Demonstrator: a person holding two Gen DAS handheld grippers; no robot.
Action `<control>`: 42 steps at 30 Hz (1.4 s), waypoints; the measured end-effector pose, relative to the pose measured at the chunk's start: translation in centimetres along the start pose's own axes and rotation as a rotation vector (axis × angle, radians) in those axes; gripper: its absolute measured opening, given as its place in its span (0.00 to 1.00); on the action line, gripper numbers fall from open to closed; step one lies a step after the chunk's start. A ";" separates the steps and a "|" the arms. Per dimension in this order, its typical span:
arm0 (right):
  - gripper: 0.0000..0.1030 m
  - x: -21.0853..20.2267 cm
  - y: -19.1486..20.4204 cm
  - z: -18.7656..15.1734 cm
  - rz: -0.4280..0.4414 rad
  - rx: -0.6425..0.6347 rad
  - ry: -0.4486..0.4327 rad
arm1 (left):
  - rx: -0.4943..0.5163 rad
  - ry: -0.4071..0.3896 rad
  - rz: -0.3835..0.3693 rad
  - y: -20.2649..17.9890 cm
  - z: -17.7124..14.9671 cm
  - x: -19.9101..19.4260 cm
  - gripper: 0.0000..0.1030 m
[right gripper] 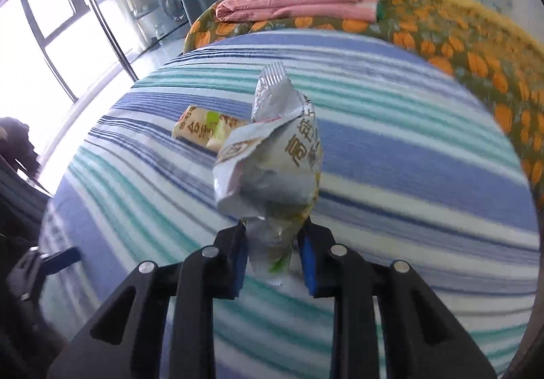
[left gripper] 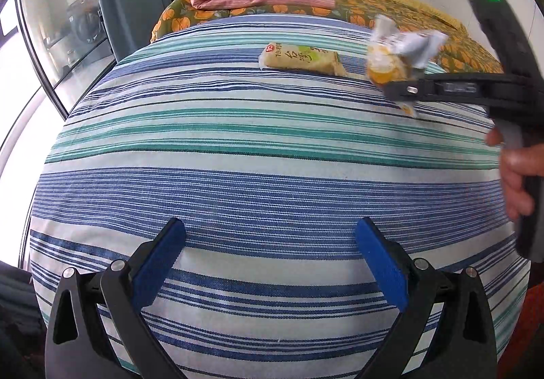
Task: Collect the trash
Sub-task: 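Grasp the cream bar with the left tool while the right tool grasps the white-yellow wrapper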
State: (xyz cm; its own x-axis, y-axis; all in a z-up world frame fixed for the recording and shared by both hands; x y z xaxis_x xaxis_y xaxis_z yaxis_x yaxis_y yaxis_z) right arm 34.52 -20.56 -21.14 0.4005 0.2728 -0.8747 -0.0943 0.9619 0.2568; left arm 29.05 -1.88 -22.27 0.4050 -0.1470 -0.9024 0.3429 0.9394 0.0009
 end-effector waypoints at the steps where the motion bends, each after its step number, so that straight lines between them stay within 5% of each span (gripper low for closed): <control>1: 0.25 -0.6 -0.7 -0.8 0.061 0.031 0.028 | 0.000 0.000 0.000 0.0 0.0 0.0 0.95; 4: 0.26 -1.5 -3.3 -2.3 0.152 0.105 0.087 | 0.000 0.000 0.000 0.0 0.0 0.0 0.95; 5: 0.30 -1.7 -4.4 -2.6 0.146 0.120 0.092 | 0.001 0.000 0.001 0.0 0.0 0.0 0.95; 7: 0.54 -2.6 -6.3 -3.0 0.109 0.155 0.054 | 0.001 0.000 0.001 0.0 -0.1 0.0 0.95; 11: 0.63 -4.1 -9.4 -3.9 0.019 0.250 -0.009 | 0.002 0.000 0.003 0.0 -0.1 0.0 0.95; 16: 0.71 -5.0 -7.5 -7.2 -0.045 0.225 -0.028 | 0.008 0.002 -0.002 0.0 0.0 0.0 0.95; 19: 0.76 -4.4 -4.3 -8.8 -0.109 0.104 -0.031 | 0.087 0.020 -0.040 -0.6 0.7 0.3 0.95; 30: 0.90 -2.5 -1.9 -8.5 -0.191 -0.066 -0.022 | 0.348 0.016 -0.028 -1.3 11.0 4.8 0.96; 42: 0.92 -2.4 -1.7 -8.7 -0.193 -0.069 -0.018 | 0.338 -0.061 0.017 -4.1 19.7 9.1 0.96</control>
State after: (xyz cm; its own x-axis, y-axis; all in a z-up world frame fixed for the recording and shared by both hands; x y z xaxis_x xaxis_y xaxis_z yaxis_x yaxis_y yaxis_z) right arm 25.78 -22.67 -23.05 0.4337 0.0838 -0.8971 -0.0766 0.9955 0.0559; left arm 47.98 -13.17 -21.97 0.4593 -0.1600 -0.8738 0.5930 0.7876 0.1675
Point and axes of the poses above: each gripper's, at about its wrist camera, not at the fingertips, and x roughly the way its jaws point, y to its left, z to its top, the point moved 6 cm from there along x, roughly the way its jaws point, and after that the axes turned 9 degrees about y, right-handed, at the moved point
